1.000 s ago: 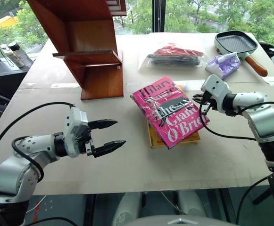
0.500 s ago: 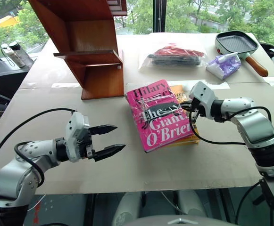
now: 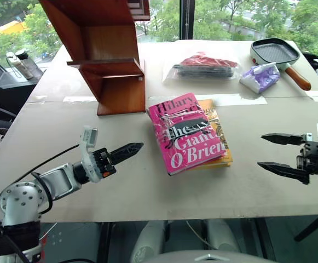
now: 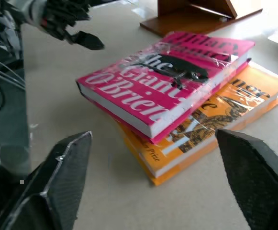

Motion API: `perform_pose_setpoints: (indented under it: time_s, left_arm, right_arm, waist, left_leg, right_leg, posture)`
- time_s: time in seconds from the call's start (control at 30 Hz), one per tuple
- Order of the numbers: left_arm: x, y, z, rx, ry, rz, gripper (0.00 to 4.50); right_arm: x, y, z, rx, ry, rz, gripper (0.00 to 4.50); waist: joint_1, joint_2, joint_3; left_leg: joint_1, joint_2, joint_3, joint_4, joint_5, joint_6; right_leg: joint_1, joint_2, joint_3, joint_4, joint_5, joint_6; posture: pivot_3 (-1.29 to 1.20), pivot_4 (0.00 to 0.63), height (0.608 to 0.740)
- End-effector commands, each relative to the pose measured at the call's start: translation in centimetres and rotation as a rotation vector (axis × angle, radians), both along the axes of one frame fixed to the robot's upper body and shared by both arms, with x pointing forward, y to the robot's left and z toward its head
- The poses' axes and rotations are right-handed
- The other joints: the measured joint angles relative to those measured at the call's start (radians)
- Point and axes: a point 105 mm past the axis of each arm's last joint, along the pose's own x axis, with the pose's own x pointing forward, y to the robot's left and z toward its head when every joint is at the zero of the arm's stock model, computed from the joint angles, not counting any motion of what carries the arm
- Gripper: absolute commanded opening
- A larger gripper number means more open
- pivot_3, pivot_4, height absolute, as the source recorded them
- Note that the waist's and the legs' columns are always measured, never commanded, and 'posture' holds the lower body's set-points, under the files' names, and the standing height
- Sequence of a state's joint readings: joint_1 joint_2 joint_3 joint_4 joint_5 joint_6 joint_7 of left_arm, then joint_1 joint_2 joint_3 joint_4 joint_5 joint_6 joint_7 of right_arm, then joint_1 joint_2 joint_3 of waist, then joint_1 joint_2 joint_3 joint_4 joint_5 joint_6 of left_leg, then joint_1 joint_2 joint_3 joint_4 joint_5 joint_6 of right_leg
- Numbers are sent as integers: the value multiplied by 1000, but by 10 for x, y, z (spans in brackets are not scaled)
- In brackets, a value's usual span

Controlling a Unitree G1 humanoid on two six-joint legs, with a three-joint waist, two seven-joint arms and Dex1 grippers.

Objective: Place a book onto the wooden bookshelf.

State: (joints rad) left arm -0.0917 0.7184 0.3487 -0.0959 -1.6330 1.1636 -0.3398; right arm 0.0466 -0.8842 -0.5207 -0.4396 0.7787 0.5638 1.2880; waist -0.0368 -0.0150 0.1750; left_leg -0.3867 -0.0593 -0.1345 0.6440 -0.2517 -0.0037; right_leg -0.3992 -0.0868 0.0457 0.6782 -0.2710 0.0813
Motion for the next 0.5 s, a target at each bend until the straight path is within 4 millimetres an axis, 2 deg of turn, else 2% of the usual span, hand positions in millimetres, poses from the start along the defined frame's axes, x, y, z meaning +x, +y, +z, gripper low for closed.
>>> perform_pose_setpoints:
  time_s: [0.03, 0.17, 0.5]
  left_arm:
    - [13, -7, -4, -124, 141, 12, 4500]
    - [35, -19, -14, -174, 256, 36, 4500]
    - [67, -48, -29, -169, 338, -60, 4500]
  right_arm:
    - [-16, 7, 8, -47, -76, 50, 4346]
    - [-23, 16, 8, -38, -88, 55, 4346]
    - [-31, 36, 11, -9, -149, 28, 4346]
  waist:
    - [3, 0, 0]
    - [16, -1, -1]
    - [27, -3, -1]
  left_leg:
    - [6, 0, 0, 0, 0, 0]
    - [9, -1, -2, 5, 0, 0]
    - [5, -7, -5, 6, 0, 0]
  right_leg:
    - [7, 0, -1, 0, 0, 0]
    - [13, 0, -3, -2, 0, 1]
    - [12, 0, -4, -2, 0, 1]
  posture:
    - [0, 150, 740]
    - [0, 150, 740]
    - [0, 150, 740]
